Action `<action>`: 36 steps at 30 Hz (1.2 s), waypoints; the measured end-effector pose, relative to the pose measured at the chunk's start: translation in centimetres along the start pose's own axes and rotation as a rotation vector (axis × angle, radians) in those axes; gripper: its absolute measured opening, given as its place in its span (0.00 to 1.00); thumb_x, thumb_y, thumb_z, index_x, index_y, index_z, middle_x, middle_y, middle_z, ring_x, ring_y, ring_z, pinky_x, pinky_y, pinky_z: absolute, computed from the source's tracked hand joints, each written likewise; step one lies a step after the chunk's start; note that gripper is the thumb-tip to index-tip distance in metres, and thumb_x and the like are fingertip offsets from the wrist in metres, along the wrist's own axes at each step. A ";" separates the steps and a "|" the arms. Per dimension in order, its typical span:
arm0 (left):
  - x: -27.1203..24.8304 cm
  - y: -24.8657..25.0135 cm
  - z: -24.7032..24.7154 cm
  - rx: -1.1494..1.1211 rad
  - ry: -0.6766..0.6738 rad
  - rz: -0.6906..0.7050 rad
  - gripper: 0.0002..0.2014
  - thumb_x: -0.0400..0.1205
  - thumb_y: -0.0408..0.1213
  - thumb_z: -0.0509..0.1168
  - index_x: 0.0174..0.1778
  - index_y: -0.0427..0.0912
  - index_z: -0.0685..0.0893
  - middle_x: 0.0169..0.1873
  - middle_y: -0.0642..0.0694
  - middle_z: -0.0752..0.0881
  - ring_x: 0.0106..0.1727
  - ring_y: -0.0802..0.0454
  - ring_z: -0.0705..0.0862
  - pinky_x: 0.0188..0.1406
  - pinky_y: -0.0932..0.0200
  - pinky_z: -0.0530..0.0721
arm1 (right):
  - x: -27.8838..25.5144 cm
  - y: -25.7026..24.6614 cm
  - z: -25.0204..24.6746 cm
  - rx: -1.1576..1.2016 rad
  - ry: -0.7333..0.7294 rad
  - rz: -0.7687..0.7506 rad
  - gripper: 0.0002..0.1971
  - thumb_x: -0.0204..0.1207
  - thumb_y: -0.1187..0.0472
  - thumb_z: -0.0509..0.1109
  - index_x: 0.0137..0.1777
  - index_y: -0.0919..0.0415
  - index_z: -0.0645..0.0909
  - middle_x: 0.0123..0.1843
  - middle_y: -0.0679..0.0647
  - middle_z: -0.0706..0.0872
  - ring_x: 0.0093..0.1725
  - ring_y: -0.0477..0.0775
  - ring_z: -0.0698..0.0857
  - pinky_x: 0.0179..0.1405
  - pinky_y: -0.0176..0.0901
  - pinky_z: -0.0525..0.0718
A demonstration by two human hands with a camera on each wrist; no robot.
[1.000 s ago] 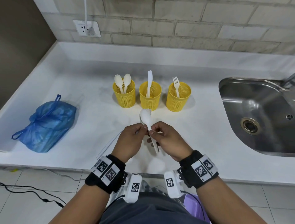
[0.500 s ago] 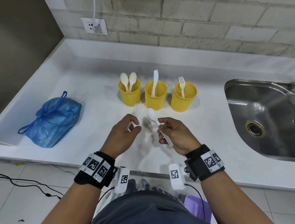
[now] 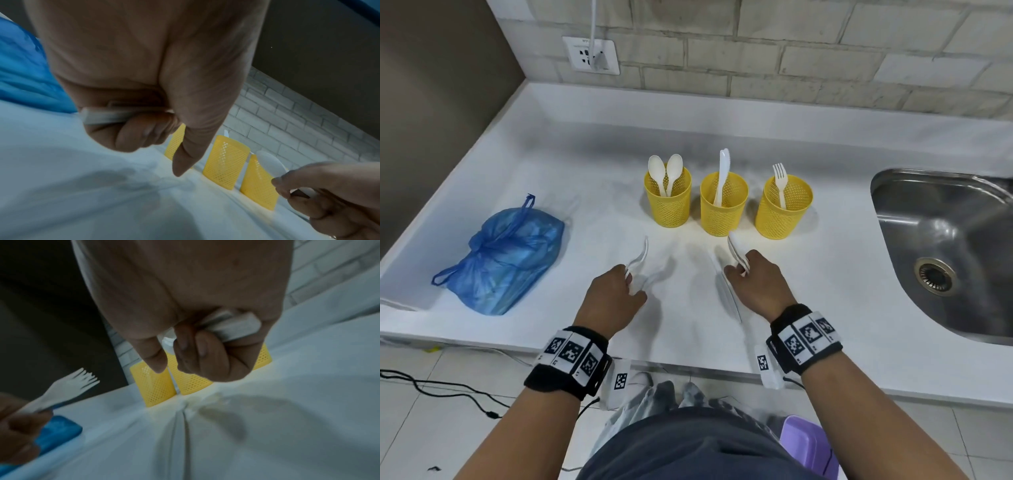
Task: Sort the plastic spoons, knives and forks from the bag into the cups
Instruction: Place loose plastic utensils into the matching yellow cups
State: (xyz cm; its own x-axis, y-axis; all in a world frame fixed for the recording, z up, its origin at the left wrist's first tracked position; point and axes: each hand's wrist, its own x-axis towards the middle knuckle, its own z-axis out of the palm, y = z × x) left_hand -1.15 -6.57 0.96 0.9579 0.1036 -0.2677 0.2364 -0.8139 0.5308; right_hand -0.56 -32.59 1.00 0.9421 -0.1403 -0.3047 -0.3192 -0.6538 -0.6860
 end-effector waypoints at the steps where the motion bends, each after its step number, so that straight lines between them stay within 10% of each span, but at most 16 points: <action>1: 0.2 -0.3 0.2 0.028 0.003 0.024 0.13 0.78 0.36 0.74 0.40 0.39 0.74 0.35 0.48 0.78 0.39 0.46 0.77 0.34 0.57 0.67 | 0.1 0.1 0.4 -0.067 -0.007 -0.004 0.14 0.83 0.47 0.68 0.51 0.59 0.76 0.48 0.53 0.87 0.50 0.61 0.86 0.45 0.48 0.80; 7: 1.0 -1.1 1.1 0.159 -0.013 0.159 0.15 0.79 0.39 0.77 0.45 0.44 0.74 0.44 0.48 0.76 0.46 0.51 0.74 0.45 0.59 0.69 | 0.2 -0.1 2.2 -0.388 -0.071 -0.013 0.21 0.82 0.44 0.70 0.60 0.62 0.76 0.60 0.61 0.86 0.59 0.67 0.87 0.51 0.50 0.82; 21: 2.0 0.1 0.4 0.313 -0.049 0.205 0.07 0.79 0.37 0.66 0.42 0.43 0.72 0.35 0.48 0.79 0.38 0.43 0.76 0.36 0.54 0.70 | 0.5 -1.5 3.2 -0.490 0.018 0.008 0.12 0.85 0.54 0.63 0.56 0.63 0.80 0.56 0.62 0.87 0.56 0.68 0.87 0.43 0.46 0.74; 27: 2.9 -0.3 -0.7 -0.163 -0.040 0.120 0.13 0.75 0.33 0.71 0.33 0.42 0.71 0.35 0.42 0.89 0.36 0.46 0.87 0.38 0.53 0.85 | 0.6 -1.5 3.0 -0.230 0.044 -0.006 0.12 0.85 0.57 0.65 0.39 0.58 0.71 0.47 0.64 0.88 0.49 0.70 0.86 0.40 0.47 0.72; 36: 4.2 2.6 -4.0 -0.804 -0.134 0.080 0.19 0.77 0.23 0.74 0.38 0.40 0.67 0.47 0.37 0.93 0.49 0.32 0.92 0.51 0.38 0.93 | -1.4 -7.4 3.1 0.313 0.012 -0.138 0.11 0.86 0.60 0.69 0.40 0.60 0.81 0.27 0.41 0.80 0.27 0.40 0.76 0.32 0.37 0.70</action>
State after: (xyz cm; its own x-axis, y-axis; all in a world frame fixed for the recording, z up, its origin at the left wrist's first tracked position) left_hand 4.15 -5.98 4.47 0.9613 -0.0481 -0.2714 0.2615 -0.1522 0.9531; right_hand 0.20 -25.20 4.45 0.9792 -0.0765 -0.1879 -0.2027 -0.4074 -0.8905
